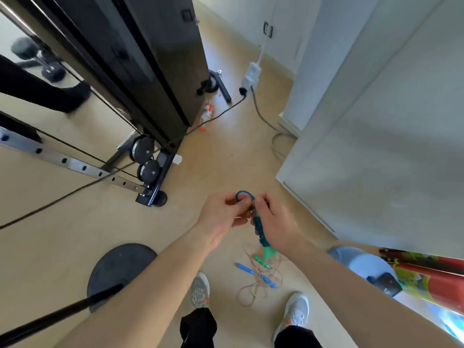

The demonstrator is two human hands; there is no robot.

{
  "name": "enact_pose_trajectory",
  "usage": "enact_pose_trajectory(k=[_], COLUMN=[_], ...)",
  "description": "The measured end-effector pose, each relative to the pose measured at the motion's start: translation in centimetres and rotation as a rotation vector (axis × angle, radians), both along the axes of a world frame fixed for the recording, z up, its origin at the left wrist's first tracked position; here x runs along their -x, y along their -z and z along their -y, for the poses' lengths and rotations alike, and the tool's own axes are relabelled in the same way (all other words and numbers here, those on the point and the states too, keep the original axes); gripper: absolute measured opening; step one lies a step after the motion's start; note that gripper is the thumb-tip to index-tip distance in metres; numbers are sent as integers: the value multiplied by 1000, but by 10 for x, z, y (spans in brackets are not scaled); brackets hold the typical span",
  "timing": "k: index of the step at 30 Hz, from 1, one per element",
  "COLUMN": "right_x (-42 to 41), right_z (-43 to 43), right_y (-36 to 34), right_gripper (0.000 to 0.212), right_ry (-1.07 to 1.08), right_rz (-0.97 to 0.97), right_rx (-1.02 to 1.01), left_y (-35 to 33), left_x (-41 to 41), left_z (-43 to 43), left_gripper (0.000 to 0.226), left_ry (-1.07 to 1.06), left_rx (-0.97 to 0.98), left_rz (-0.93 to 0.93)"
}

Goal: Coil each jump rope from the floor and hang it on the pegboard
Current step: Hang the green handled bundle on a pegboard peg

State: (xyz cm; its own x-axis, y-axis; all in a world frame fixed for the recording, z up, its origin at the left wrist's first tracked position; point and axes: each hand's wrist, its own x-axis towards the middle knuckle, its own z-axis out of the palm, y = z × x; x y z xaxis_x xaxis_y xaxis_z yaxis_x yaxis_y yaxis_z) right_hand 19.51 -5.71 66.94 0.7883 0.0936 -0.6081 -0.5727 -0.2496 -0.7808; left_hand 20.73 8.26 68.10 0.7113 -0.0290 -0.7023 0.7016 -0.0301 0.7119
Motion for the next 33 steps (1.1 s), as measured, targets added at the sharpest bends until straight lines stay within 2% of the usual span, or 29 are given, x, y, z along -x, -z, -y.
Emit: enact_pose_trajectory(k=[4,7,11,15,21,27,33], right_x=[-29,-55,-90,-124,-192,-312,-451], right_z=[-3,-14,-46,-74,-84,-72,-59], right_y=[-90,-145,-196,-246,-297,-324,-357], right_gripper=[25,21,20,17,18,19,15], right_ry=[60,90,131,183,161,119,149], right_rz=[98,138,244,340,404,510,582], right_rx=[38,24,57,103,154,301,223], left_y=[-88,-146,-195,-237,-284,-323,-355], left_x=[-23,-47,-87,-131,-204,-317,-450], left_z=[-5,-14,-36,-60,-68,-55,-40], left_gripper=[18,15,10,15,12,11,9], left_ry=[-1,34,14,46,100,49,-4], left_rx=[79,39,4,-21,-68,-66,-147], left_rz=[78,145,246,327,420,503,590])
